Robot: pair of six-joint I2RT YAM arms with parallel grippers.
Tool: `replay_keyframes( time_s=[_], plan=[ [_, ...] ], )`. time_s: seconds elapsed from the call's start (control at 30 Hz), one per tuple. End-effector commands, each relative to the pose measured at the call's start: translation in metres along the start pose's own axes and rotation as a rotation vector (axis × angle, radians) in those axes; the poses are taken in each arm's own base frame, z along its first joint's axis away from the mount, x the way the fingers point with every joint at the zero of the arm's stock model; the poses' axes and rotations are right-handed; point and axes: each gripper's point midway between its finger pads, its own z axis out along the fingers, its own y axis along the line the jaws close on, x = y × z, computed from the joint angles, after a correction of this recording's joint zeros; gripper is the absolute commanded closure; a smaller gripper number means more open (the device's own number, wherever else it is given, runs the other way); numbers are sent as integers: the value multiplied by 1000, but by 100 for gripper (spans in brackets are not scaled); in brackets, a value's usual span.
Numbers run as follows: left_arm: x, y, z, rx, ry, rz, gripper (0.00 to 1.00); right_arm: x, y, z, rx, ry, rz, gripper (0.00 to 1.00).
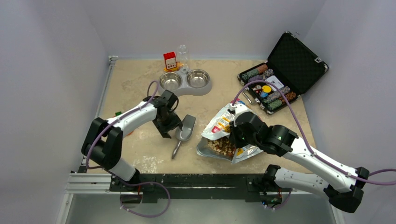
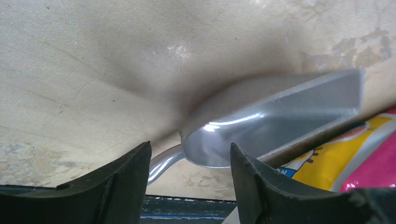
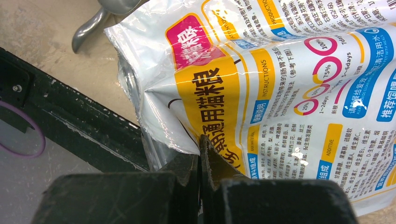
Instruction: Serve the pet food
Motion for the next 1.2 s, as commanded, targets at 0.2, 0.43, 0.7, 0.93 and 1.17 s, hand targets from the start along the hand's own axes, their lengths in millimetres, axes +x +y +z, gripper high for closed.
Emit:
replay_keyframes(
  time_s=[0.2, 0.43, 0.7, 0.93, 1.17],
  plan=[
    [34, 3, -25, 441, -20, 366, 31, -12, 0, -9, -4, -52, 24, 100],
    [34, 6, -7, 478, -46, 545, 36, -13, 3, -9, -25, -48, 9, 100],
    [47, 2, 26, 644, -46, 473, 43, -17, 5, -11, -32, -48, -19, 100],
    [42, 10, 32, 773, -163, 337, 47, -20, 7, -13, -32, -34, -41, 100],
    [34, 29, 51, 730, -220, 234, 47, -19, 9, -15, -32, 3, -76, 100]
  ],
)
